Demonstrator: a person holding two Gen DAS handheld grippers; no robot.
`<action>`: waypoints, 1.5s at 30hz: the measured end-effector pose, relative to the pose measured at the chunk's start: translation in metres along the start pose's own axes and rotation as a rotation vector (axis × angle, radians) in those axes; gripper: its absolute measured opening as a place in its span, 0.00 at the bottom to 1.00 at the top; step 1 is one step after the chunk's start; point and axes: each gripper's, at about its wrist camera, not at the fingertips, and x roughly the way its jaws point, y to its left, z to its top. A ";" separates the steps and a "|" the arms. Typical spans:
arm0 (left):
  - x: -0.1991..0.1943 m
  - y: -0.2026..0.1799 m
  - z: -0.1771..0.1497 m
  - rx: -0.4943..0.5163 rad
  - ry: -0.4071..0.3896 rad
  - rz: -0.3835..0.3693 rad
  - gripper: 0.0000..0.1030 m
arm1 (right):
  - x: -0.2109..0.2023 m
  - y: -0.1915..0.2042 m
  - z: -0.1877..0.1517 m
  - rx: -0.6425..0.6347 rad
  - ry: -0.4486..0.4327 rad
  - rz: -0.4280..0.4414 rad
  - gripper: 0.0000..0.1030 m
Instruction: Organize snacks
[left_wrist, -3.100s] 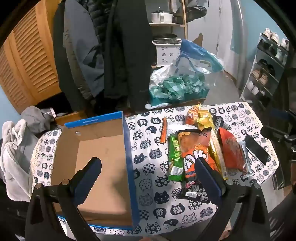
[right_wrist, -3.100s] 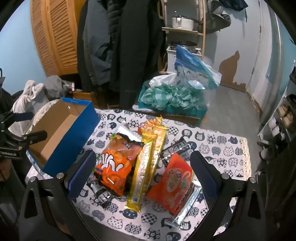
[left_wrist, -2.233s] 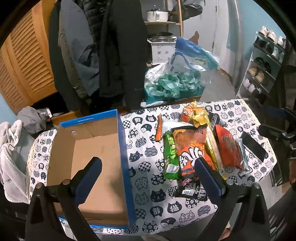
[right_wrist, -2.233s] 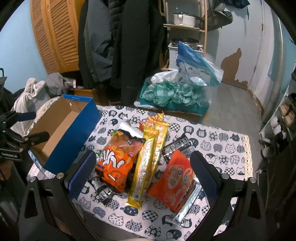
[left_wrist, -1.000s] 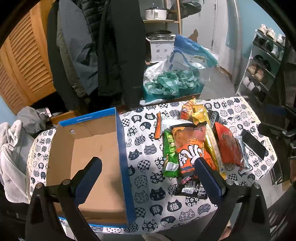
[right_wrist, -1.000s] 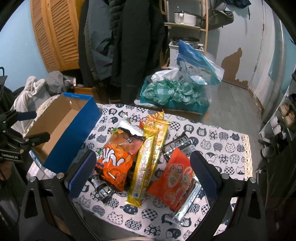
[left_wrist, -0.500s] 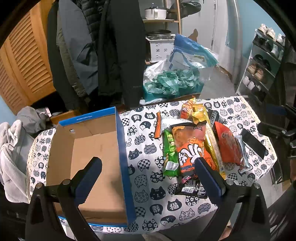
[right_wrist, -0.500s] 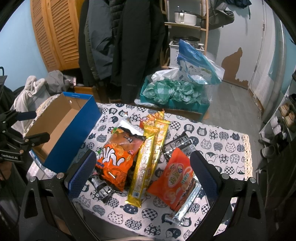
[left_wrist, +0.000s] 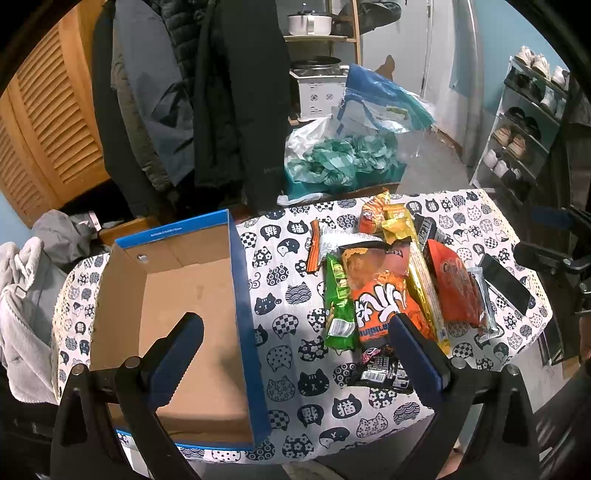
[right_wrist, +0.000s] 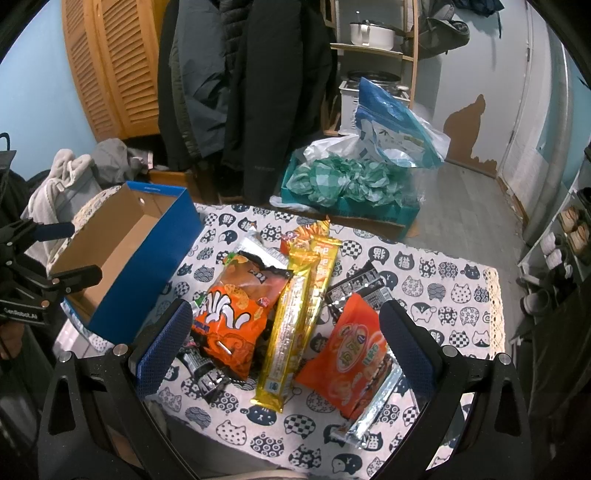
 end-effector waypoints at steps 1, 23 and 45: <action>0.000 0.000 0.000 0.000 0.000 0.000 0.99 | 0.000 0.000 0.000 0.000 0.001 0.000 0.97; 0.000 0.000 0.001 0.002 0.004 0.000 0.99 | 0.001 0.001 0.000 -0.001 0.005 -0.001 0.97; 0.047 -0.022 -0.001 0.005 0.154 -0.071 0.99 | 0.013 -0.039 -0.019 0.059 0.075 -0.088 0.97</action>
